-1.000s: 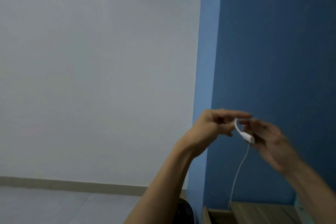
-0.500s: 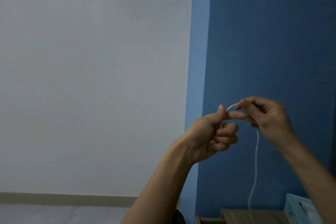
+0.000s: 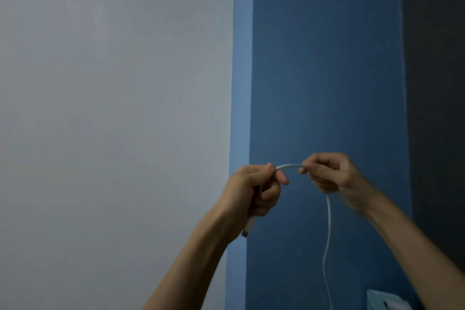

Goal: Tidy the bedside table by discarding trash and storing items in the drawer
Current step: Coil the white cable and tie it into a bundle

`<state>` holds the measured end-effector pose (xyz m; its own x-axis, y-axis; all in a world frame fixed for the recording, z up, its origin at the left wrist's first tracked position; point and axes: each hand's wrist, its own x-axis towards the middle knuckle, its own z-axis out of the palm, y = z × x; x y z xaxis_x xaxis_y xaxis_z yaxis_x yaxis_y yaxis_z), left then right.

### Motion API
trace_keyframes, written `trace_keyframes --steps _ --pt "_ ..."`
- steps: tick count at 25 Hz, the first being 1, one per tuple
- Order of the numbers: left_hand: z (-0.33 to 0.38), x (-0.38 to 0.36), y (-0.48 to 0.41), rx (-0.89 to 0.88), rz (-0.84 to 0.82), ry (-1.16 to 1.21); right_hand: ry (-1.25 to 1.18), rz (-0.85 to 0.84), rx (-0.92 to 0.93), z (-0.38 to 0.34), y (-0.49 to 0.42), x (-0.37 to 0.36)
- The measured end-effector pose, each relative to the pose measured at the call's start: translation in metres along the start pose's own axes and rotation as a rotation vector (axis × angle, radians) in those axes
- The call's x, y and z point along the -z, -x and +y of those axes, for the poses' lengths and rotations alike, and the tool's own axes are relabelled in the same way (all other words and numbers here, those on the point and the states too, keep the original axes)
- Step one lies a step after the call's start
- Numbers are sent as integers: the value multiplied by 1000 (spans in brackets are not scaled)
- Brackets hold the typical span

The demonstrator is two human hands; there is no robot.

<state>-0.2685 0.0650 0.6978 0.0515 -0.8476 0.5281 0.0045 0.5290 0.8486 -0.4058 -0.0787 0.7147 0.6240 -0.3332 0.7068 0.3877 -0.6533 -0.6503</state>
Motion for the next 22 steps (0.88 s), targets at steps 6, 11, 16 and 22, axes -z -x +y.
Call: trace_keyframes --steps 6,11,16,22 --pt "-7 -23 -1 -36 -222 -35 18 108 181 -28 -21 7" --pt "5 -16 -1 -100 -215 60 104 -81 116 -40 -20 30" --pt "5 -23 -1 -14 -515 159 289 143 174 -52 -34 14" --pt "26 -25 -7 -154 -425 42 240 135 -69 -38 -31 -28"
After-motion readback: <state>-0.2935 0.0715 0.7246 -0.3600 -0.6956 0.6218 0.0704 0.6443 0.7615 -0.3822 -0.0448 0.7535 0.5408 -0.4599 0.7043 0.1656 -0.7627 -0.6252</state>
